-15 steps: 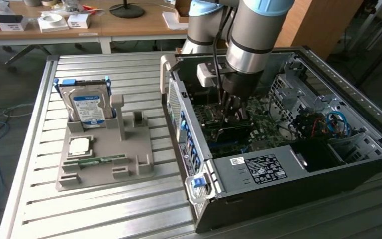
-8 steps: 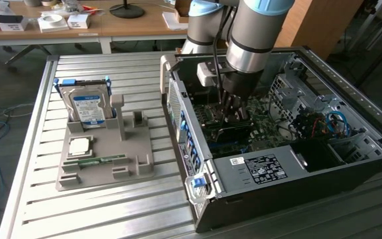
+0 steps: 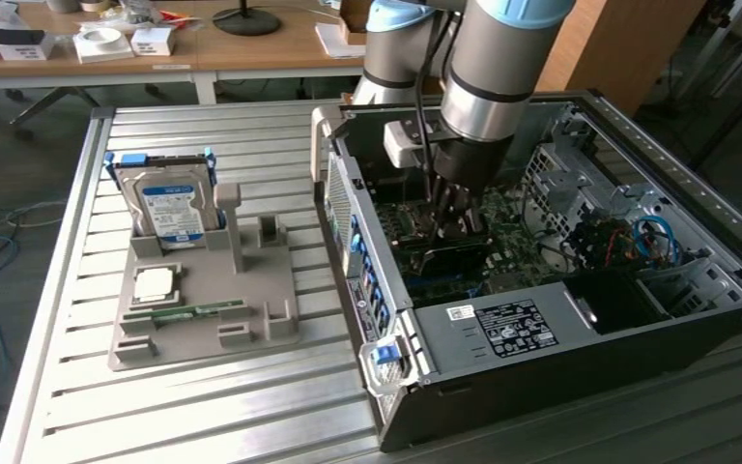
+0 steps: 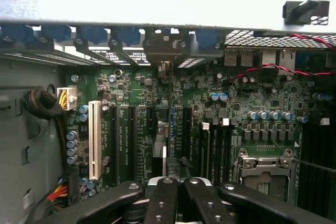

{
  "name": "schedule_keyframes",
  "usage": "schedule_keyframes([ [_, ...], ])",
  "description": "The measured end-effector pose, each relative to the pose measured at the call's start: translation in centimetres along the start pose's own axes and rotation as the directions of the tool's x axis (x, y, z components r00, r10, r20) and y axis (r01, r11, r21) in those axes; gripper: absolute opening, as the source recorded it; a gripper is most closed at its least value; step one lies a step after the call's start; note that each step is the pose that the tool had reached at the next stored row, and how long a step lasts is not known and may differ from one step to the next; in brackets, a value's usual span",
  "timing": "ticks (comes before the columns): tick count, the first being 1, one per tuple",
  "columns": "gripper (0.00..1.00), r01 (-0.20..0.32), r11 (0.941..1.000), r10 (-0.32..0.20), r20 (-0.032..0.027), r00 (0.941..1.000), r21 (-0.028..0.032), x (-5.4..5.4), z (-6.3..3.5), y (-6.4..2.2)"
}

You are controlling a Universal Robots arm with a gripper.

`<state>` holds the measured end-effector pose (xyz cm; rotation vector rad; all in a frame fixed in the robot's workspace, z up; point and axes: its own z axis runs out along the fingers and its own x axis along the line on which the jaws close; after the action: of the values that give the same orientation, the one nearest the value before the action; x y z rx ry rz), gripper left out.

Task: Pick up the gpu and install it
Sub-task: 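Press down on the gpu until it lock into place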

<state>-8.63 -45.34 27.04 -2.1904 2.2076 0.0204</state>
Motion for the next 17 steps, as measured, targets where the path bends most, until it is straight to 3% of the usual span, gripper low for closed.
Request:
schedule_keyframes([
  [8, 0.11, 0.000, 1.0000, 0.000, -0.0001, 1.0000, -0.0001, 0.08, 0.20, 0.00],
  [17, 0.11, -0.001, 1.0000, 0.001, 0.0043, 1.0000, -0.0002, 0.06, 0.33, 0.00],
])
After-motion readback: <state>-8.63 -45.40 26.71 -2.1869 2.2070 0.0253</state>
